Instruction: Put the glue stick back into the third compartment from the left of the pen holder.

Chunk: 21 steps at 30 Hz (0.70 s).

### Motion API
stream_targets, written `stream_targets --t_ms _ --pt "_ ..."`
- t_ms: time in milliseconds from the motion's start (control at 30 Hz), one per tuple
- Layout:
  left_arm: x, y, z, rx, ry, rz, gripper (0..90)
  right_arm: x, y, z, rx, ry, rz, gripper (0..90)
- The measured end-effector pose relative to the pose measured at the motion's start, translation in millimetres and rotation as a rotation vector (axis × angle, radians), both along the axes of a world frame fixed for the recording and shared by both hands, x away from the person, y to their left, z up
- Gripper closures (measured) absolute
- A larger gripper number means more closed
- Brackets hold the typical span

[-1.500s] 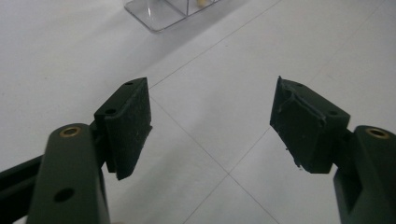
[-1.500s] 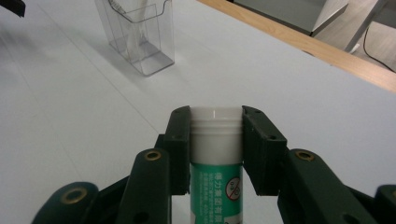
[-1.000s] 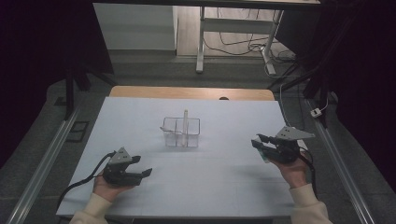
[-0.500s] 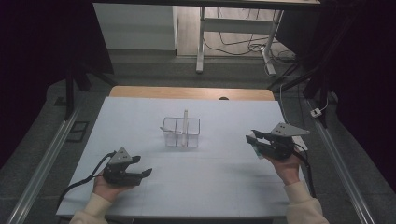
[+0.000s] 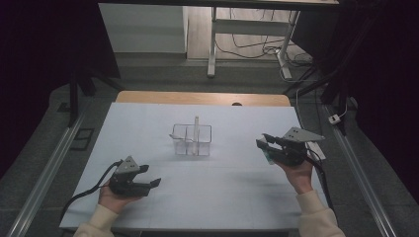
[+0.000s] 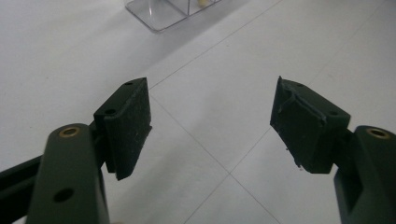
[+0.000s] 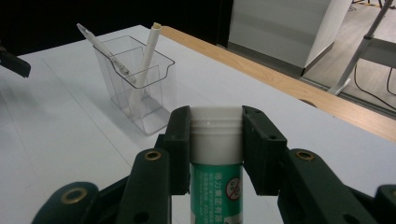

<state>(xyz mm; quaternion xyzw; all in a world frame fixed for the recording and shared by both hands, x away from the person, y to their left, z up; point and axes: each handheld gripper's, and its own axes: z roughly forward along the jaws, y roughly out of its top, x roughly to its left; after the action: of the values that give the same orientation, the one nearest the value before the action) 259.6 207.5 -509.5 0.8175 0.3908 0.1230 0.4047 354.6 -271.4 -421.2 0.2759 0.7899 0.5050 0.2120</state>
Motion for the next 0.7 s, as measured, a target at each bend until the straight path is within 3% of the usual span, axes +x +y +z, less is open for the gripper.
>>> stream_targets --t_ms 367,700 --pt "0.1 1.7 1.5 -0.006 -0.004 0.005 28.9 6.3 11.8 3.6 0.008 -0.011 0.015 64.5" --pt "-0.2 2.0 1.6 -0.013 -0.004 0.005 28.9 16.8 21.0 10.8 0.067 -0.011 0.016 64.5"
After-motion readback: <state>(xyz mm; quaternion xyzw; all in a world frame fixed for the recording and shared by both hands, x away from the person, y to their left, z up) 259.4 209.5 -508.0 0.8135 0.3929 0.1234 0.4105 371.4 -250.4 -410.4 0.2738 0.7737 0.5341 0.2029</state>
